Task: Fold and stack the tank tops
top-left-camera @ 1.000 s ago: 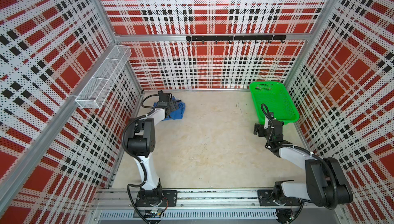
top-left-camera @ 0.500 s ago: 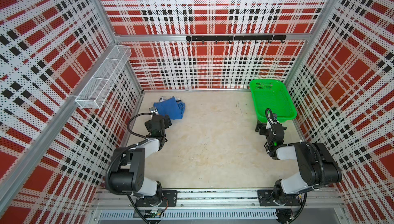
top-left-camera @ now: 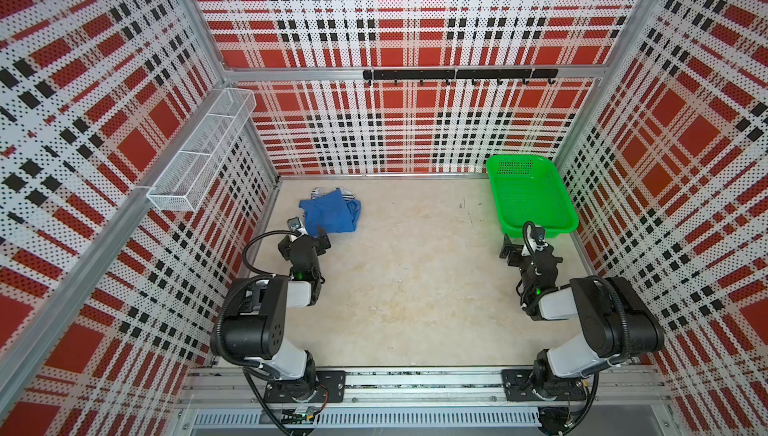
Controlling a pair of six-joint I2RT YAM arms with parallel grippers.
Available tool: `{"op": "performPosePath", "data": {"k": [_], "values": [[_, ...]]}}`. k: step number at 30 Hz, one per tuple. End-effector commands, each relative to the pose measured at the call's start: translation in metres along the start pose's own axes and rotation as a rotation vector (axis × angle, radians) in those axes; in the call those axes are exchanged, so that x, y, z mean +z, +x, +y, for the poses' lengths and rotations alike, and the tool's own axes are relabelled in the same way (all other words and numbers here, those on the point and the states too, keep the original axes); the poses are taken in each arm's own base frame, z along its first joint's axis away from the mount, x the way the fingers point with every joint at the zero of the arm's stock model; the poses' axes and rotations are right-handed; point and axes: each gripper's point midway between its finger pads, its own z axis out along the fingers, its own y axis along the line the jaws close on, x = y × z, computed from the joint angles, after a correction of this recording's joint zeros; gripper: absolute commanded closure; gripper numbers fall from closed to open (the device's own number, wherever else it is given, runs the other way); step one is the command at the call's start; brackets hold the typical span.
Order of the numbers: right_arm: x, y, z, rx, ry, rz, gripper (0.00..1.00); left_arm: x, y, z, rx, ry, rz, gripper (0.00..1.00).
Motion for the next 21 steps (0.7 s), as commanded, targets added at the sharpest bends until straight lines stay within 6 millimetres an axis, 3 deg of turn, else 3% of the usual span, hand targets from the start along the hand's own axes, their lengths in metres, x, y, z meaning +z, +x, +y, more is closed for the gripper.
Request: {"op": "performPosePath", "data": {"k": [1, 4, 21], "values": [[0.002, -0.013, 0.001, -0.008, 0.003, -0.049, 0.00, -0.020, -0.026, 0.003, -0.040, 0.019, -0.143, 0.02], [0.002, -0.013, 0.001, -0.009, 0.004, -0.048, 0.00, -0.035, -0.026, 0.010, -0.070, 0.020, -0.211, 0.02], [0.006, -0.011, 0.005, -0.027, 0.002, -0.034, 0.00, -0.039, -0.024, 0.009, -0.055, -0.004, -0.225, 0.02]]}}
